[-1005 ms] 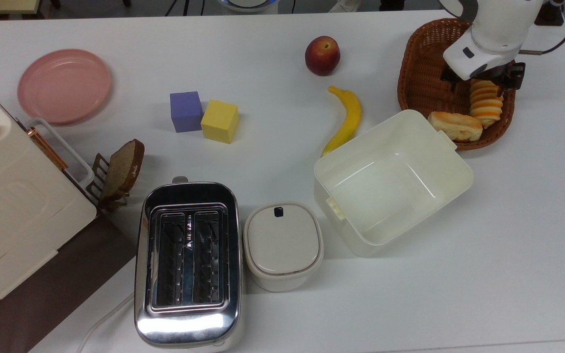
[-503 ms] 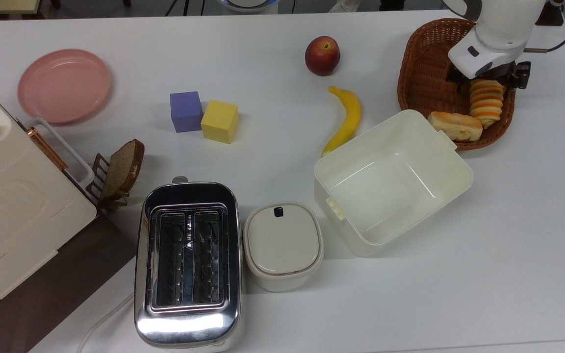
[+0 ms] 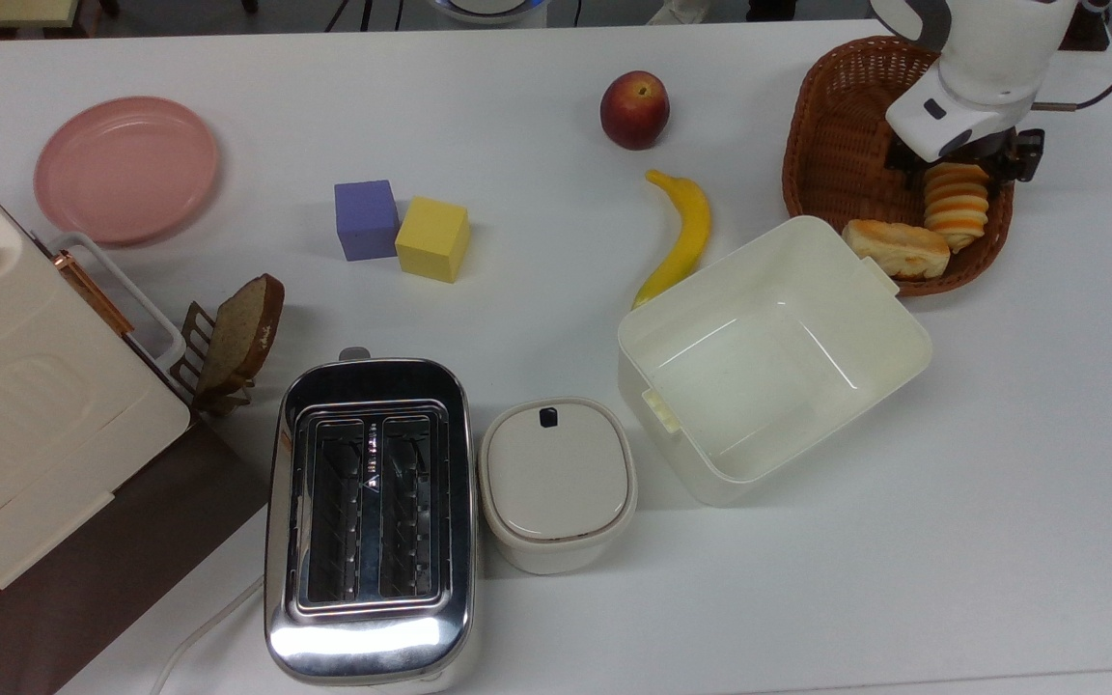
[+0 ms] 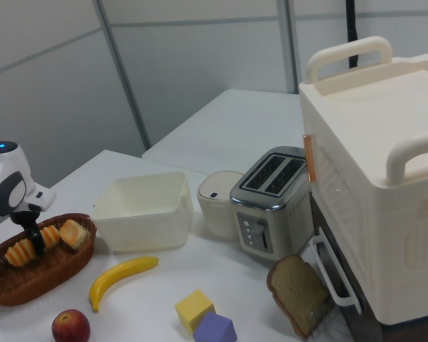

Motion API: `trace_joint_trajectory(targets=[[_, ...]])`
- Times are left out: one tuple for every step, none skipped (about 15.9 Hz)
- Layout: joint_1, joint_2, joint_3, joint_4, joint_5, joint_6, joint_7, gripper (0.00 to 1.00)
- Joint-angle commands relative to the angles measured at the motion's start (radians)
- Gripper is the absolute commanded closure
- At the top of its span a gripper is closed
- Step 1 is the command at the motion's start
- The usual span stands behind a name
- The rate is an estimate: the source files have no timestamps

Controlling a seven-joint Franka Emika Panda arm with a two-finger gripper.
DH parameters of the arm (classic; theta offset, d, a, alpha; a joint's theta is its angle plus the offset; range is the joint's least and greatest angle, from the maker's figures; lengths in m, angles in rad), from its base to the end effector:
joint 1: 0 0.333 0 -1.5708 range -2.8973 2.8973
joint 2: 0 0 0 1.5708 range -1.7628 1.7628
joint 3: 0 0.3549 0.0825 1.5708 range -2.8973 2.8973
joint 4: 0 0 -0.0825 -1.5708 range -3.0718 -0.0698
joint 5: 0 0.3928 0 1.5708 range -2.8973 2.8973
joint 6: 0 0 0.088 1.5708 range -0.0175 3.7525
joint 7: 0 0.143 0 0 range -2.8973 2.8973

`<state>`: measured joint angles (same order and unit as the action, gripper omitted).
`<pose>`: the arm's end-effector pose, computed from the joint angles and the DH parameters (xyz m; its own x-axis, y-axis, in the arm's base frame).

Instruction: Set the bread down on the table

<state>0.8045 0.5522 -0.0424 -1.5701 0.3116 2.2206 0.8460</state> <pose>0.5174 0.5257 0.3250 0.9635 -0.2350 -0.1281 -0.2585 -0.9412 -0.2174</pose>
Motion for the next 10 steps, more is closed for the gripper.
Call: trace_joint_trajectory(targets=[[0.015, 0.000, -0.008, -0.010, 0.021, 0.024, 0.010, 0.94], [0.015, -0.002, -0.008, -0.010, 0.021, 0.022, 0.011, 1.00], [0.013, -0.003, -0.008, -0.011, 0.021, 0.019, 0.011, 1.00], [0.013, -0.006, -0.008, -0.011, 0.021, 0.014, 0.010, 1.00], [0.013, -0.011, -0.008, -0.013, 0.020, 0.011, 0.008, 1.00], [0.013, -0.020, -0.008, -0.016, 0.020, 0.010, 0.007, 1.00], [0.009, -0.032, -0.008, -0.019, 0.018, 0.007, 0.005, 1.00], [0.004, -0.046, -0.008, -0.019, 0.018, -0.015, 0.004, 1.00], [-0.001, -0.063, -0.013, -0.019, 0.018, -0.054, 0.001, 1.00], [-0.014, -0.089, -0.016, -0.019, 0.018, -0.091, -0.001, 1.00]])
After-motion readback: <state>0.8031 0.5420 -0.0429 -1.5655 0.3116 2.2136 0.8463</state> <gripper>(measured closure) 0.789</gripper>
